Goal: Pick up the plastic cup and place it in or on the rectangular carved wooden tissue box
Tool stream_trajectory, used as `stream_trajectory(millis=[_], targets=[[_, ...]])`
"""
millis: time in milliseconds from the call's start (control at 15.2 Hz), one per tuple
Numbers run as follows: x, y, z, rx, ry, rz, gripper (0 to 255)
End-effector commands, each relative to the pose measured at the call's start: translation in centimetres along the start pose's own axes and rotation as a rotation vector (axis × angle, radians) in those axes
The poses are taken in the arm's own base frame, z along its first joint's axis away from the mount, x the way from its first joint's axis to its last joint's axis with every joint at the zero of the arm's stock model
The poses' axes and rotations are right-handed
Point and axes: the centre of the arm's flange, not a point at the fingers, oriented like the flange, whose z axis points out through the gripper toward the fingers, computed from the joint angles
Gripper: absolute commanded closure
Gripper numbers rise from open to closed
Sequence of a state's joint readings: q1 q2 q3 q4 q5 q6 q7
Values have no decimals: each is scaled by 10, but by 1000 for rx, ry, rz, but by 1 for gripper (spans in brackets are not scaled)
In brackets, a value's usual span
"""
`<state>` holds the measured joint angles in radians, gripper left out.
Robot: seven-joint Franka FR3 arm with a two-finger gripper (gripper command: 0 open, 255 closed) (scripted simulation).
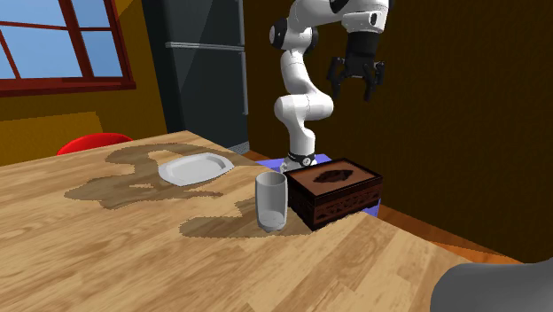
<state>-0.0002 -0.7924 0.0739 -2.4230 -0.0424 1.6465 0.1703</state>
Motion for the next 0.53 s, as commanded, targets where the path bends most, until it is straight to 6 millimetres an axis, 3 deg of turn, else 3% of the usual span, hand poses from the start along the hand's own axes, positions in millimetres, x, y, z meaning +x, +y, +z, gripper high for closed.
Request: stream_trajectory(millis=[0,462], targets=[[0,0,0,0,0,0,0],[23,76,56,43,23,-72,0]])
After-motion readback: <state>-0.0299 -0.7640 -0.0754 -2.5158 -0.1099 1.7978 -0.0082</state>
